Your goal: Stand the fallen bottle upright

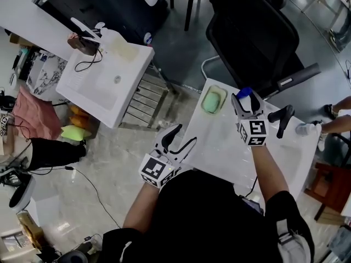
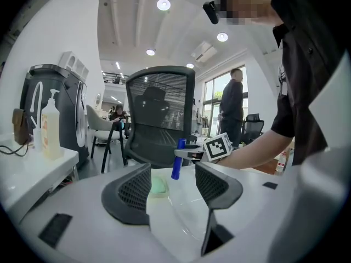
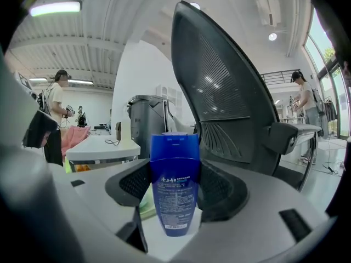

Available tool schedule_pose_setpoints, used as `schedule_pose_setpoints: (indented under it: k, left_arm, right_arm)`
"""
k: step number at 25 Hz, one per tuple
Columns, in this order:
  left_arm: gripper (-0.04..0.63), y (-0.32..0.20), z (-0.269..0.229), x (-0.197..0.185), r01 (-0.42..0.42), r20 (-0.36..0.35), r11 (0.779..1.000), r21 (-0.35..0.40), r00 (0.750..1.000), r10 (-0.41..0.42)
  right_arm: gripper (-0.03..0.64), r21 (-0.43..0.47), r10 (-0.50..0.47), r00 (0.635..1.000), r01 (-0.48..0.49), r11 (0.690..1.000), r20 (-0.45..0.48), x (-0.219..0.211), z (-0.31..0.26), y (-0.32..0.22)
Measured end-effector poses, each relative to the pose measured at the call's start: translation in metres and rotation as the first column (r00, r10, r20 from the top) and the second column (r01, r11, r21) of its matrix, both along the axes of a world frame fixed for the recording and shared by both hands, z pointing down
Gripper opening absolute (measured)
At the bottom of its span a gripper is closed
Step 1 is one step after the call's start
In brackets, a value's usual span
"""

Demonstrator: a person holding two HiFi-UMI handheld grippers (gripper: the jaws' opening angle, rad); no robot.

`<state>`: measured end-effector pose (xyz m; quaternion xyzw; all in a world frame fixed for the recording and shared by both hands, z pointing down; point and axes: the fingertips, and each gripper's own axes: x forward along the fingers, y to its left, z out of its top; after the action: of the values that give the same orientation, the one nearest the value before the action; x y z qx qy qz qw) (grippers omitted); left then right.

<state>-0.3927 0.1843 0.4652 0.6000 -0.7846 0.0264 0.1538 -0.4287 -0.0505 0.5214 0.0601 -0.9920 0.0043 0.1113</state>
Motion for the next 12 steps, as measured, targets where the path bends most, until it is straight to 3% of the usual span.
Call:
schedule_pose_setpoints:
  k: [5, 7, 12]
  left_arm:
    - [0.265, 0.003, -0.001, -0.002, 0.012, 0.003, 1.000, -0.002, 1.000, -0.012]
    - [0.265, 0.005, -0.002, -0.003, 0.016, 0.004, 1.000, -0.002, 1.000, -0.016]
    - [0.265, 0.010, -0.002, -0.006, 0.018, 0.009, 1.000, -0.002, 1.000, -0.018]
  right_arm:
    - [0.284, -0.016, -0.028, 0.999, 0.027, 1.000, -0.031, -0.006, 0.005, 0.004]
    - [0.319, -0.037, -0.041, 0.998, 0.039, 0.999, -0.042, -0.005, 0.009, 0.006]
    - [0.330, -0.008, -0.037, 0.998, 0.037, 0.999, -0.050, -0.004, 0.009, 0.008]
